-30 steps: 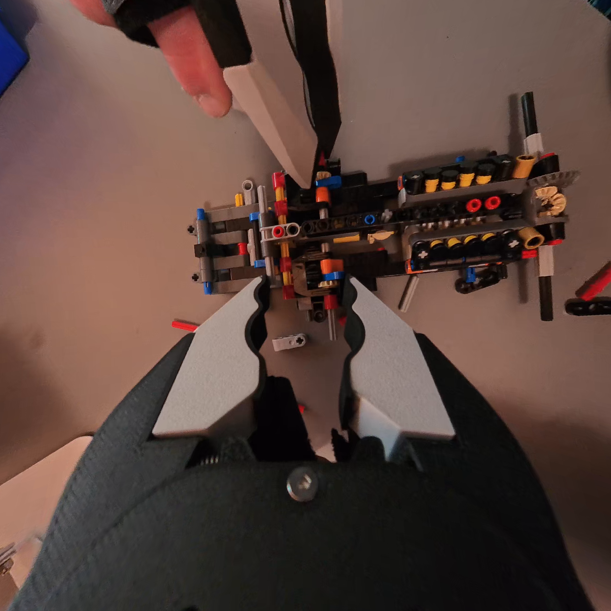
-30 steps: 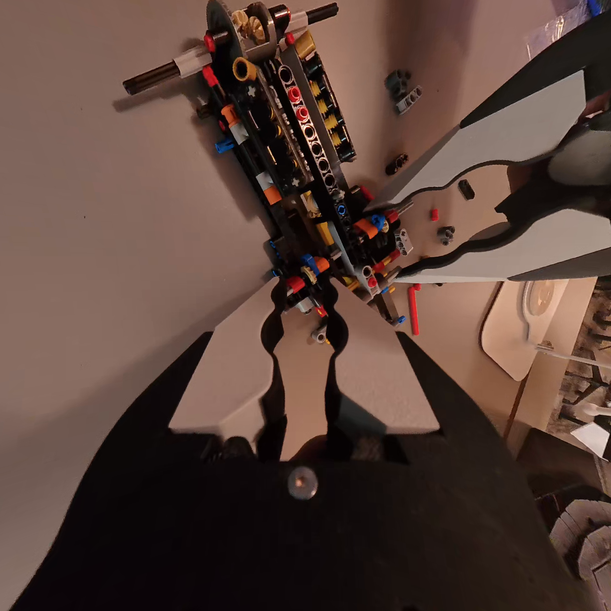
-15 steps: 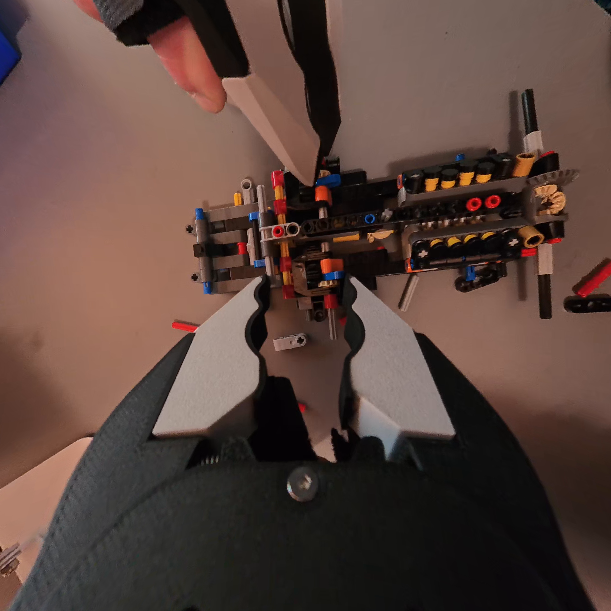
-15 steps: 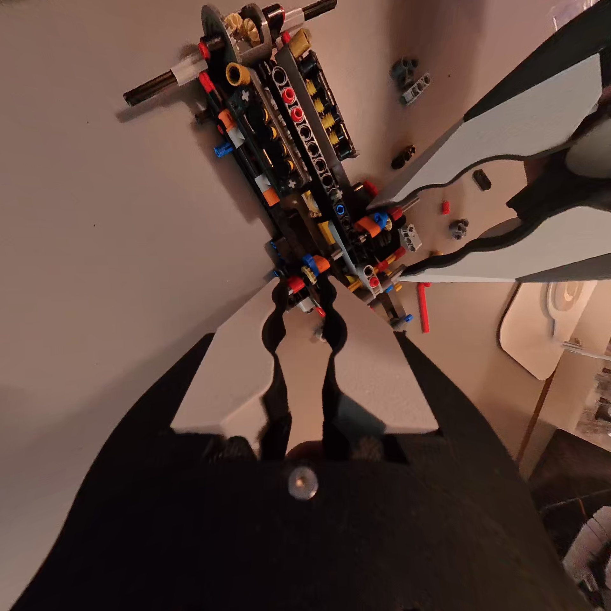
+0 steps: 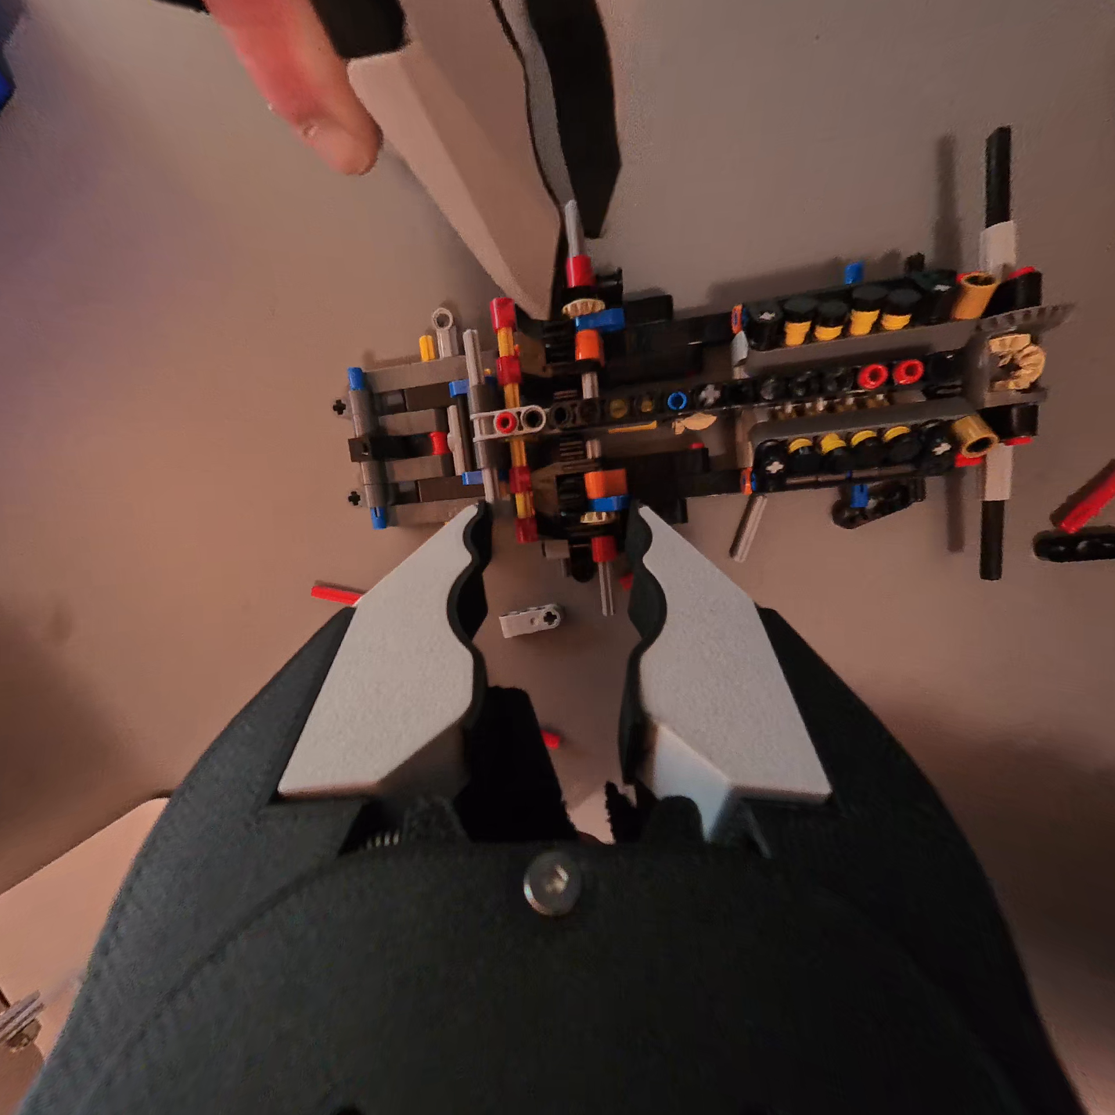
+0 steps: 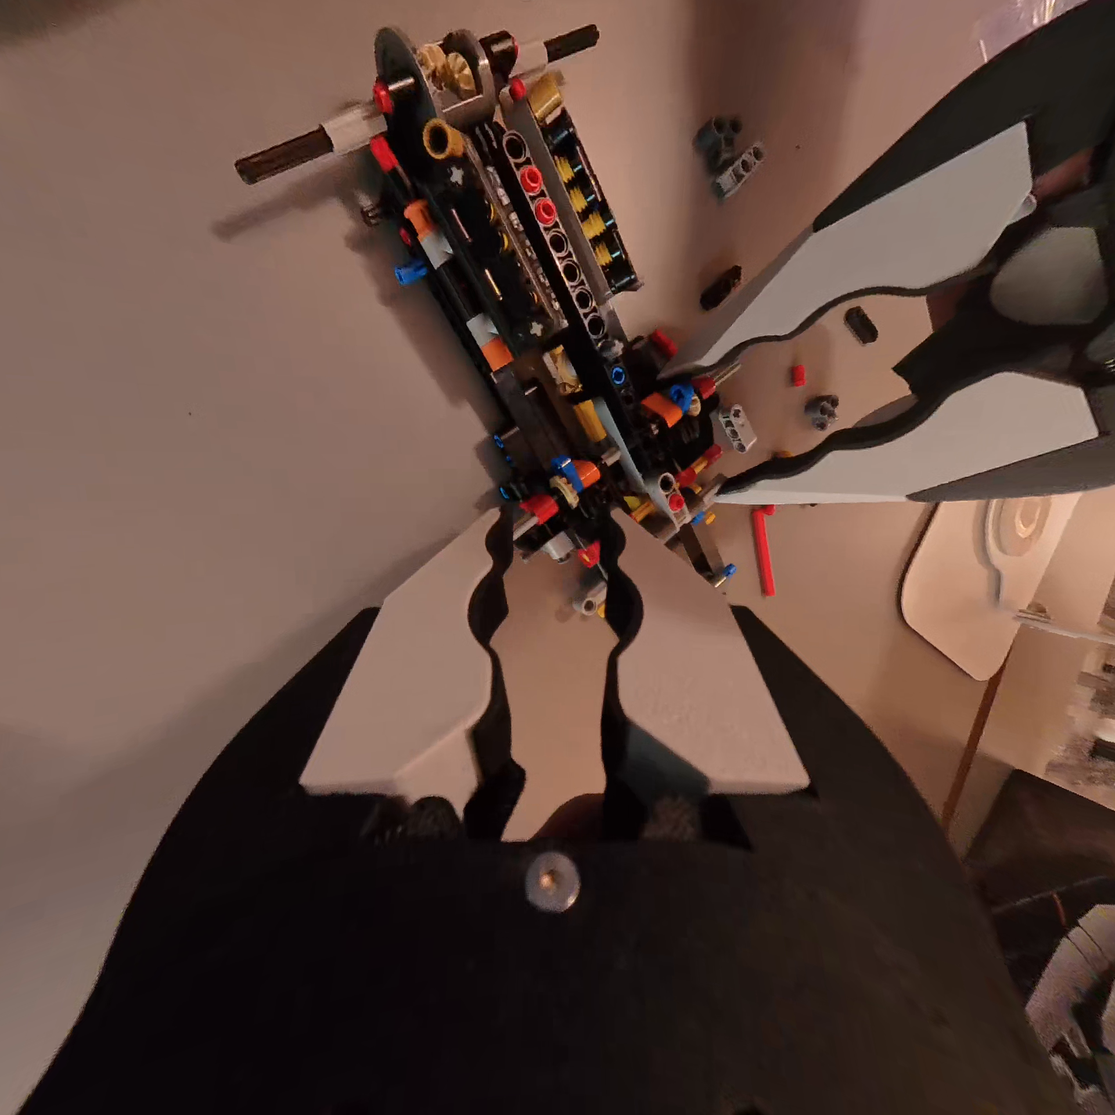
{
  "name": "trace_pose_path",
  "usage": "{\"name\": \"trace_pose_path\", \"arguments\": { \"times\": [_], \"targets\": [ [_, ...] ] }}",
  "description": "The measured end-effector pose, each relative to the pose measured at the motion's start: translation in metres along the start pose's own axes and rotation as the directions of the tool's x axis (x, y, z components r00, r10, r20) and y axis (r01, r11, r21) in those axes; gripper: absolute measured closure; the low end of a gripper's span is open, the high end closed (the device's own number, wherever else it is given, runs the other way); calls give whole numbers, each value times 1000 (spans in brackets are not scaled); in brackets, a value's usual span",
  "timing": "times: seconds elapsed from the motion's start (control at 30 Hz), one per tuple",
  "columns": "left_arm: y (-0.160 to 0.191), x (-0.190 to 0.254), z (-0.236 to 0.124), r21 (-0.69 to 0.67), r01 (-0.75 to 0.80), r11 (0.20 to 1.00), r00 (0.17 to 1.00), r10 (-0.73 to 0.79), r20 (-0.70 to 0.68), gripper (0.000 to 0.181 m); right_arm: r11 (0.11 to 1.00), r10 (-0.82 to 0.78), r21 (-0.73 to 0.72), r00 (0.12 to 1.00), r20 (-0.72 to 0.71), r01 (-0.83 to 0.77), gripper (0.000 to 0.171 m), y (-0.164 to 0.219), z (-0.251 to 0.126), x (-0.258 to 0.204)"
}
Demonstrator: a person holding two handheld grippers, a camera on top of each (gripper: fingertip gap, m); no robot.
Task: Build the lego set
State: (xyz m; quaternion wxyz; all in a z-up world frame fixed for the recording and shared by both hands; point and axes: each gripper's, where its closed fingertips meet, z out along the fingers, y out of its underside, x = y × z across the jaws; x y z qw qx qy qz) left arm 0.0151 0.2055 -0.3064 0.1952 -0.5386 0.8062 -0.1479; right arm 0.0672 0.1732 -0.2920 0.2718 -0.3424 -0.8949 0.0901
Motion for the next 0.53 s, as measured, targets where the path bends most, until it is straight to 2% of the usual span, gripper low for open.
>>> {"name": "trace_pose_path", "arguments": {
  "times": [0.03,0.53],
  "targets": [
    [0,-1,0,2,1,1000,1000,-1,2,137,1000,-6,0,1000,8,6,145,1,1,0],
    [-1,-2,-1,11,11,1000,1000,-11,-4,137,1000,1,0,999,51,-1,147,6,7,-3]
  ]
}}
